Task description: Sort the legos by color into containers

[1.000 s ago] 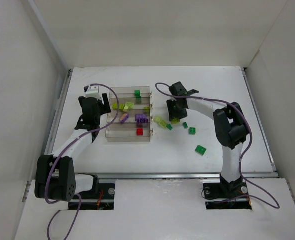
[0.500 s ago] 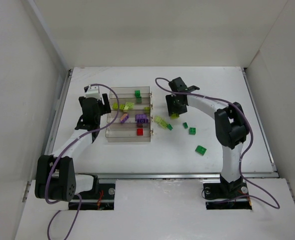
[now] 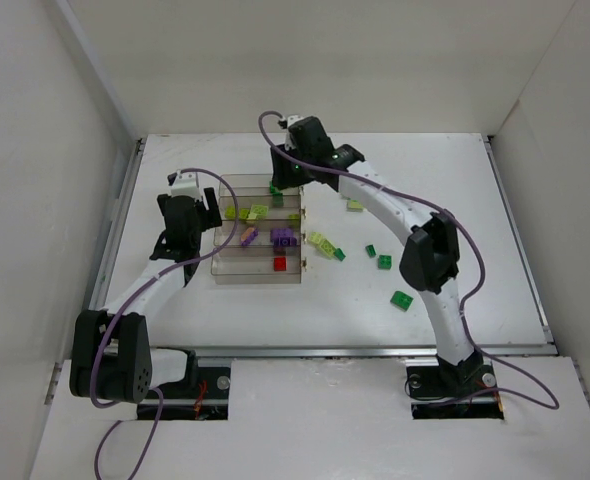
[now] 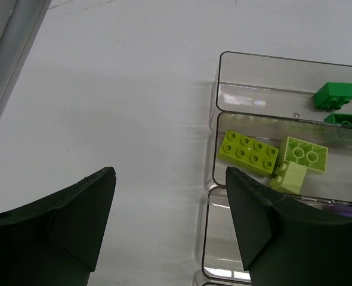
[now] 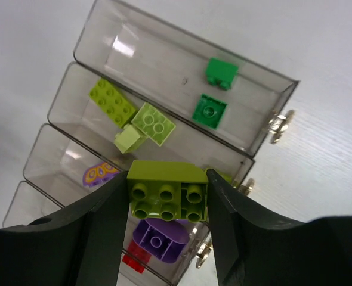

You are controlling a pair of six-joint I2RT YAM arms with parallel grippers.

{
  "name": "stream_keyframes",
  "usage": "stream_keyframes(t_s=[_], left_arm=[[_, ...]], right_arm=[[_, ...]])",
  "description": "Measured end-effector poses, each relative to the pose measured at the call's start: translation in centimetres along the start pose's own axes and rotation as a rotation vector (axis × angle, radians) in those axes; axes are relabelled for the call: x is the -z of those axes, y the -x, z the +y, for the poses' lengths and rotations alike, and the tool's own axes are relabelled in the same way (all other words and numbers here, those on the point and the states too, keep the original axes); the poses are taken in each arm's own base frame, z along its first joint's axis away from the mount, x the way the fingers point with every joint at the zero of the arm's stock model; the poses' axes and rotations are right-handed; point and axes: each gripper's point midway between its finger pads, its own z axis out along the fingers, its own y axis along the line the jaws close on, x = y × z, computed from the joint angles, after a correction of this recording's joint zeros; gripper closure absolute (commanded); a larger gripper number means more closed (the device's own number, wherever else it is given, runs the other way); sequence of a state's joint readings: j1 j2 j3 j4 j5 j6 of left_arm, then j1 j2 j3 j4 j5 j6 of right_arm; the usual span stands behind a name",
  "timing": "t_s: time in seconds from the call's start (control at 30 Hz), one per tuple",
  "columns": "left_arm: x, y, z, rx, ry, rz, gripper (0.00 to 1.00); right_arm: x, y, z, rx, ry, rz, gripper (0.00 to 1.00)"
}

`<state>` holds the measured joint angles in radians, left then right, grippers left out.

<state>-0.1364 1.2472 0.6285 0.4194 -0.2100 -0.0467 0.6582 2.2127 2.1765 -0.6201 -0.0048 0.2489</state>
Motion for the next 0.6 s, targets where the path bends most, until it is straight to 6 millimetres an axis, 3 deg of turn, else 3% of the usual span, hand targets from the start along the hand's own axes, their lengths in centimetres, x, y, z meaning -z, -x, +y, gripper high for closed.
stream_keyframes(t_s=[0.13, 0.23, 0.37, 0.4, 0.57, 0.6], left_arm=[[0.0, -0.1, 0.1, 0.000, 0.004, 0.001, 0.29], [0.0, -0.3, 0.1, -0.001, 0.004, 0.004, 0.29], [0.1, -0.6, 0.1, -0.003, 0.005, 0.010, 0.29], [0.1, -0.6, 0.1, -0.003, 0.005, 0.010, 0.29], [0.1, -0.6, 0.1, -0.003, 0.005, 0.009, 0.29], [0.1, -0.6, 0.1, -0.003, 0.005, 0.009, 0.29]], right_arm=[[-2.6, -3.1, 0.5, 0.007, 0.041, 0.083, 0.92], [-4.0, -4.9, 0.6, 0.004, 0.071, 0.132, 0.81], [-4.3, -5.5, 0.9, -0.002, 0.111, 0.154, 0.49], [-4.2, -5.5, 1.1, -0.003, 0.122, 0.154, 0.36], [-4.1, -5.6, 1.7, -0.004, 0.157, 0.161, 0.11], [-4.1, -5.6, 1.8, -0.005, 0.160, 0.162, 0.11]])
